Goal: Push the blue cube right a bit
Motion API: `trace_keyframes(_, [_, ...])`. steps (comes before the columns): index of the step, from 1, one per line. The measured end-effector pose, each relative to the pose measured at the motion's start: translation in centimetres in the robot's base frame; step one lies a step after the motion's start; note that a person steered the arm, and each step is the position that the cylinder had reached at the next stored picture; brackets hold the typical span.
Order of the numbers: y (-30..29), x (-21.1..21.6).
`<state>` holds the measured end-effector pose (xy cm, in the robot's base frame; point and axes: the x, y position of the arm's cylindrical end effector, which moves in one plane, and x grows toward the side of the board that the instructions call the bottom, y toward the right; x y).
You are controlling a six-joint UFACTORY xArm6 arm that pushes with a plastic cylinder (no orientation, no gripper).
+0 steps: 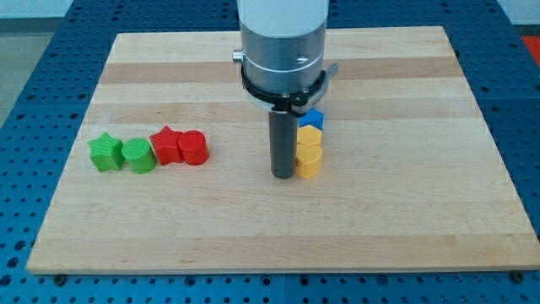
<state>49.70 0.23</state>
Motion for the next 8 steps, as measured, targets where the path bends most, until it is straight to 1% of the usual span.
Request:
trace_keyframes(3, [-0.3,-0.2])
trace_keyframes(4, [-1.5,-2.9])
trace_keyframes(5, [-1.8,-7.7])
trace_keyframes(6, [-1.8,-9.3])
trace_keyframes(8, [-1.4,-9.3])
